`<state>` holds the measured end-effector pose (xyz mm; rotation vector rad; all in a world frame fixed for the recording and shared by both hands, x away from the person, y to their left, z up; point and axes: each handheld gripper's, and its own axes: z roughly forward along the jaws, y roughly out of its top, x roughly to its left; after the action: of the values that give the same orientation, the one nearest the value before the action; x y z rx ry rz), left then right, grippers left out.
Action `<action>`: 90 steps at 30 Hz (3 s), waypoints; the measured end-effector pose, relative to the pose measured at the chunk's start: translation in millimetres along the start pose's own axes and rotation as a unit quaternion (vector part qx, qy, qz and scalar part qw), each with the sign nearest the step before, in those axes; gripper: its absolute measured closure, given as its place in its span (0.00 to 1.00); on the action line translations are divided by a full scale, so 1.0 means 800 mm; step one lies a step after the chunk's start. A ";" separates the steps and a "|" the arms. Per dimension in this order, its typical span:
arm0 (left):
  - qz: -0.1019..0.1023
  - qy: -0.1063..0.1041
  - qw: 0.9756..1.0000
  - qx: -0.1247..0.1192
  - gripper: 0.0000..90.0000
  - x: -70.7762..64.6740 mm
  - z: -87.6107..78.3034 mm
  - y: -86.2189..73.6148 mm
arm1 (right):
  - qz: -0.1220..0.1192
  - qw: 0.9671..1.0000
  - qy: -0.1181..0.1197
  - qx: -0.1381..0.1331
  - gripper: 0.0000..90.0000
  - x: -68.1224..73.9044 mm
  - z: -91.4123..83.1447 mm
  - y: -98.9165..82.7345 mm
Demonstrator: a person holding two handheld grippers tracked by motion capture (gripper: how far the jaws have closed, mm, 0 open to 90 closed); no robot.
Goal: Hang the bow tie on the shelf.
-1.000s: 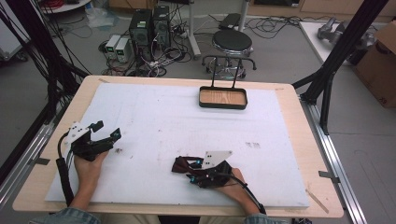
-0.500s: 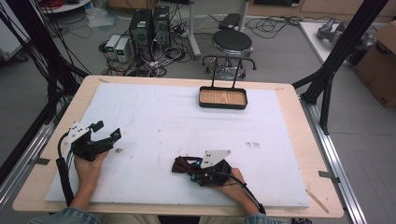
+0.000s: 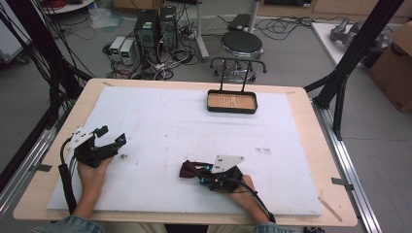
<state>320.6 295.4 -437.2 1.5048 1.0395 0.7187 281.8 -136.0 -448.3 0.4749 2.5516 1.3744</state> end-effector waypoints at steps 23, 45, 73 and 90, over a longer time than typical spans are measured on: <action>0.000 -0.004 1.000 0.002 0.22 0.000 0.001 0.000 | 0.080 0.992 -0.031 -0.093 0.84 -0.038 -0.031 0.009; -0.004 -0.003 1.000 -0.001 0.22 0.001 0.000 0.000 | 0.107 0.986 -0.079 -0.097 0.84 -0.094 -0.040 0.061; -0.007 -0.003 1.000 -0.007 0.22 0.003 0.000 0.001 | 0.128 0.975 -0.143 -0.109 0.84 -0.169 -0.021 0.127; -0.009 -0.006 1.000 -0.008 0.22 0.003 0.000 0.001 | 0.127 0.968 -0.169 -0.134 0.84 -0.199 -0.010 0.170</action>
<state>322.0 297.5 -437.0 1.4822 1.0342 0.7044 451.8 -131.9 -325.6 0.9197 2.0518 1.5382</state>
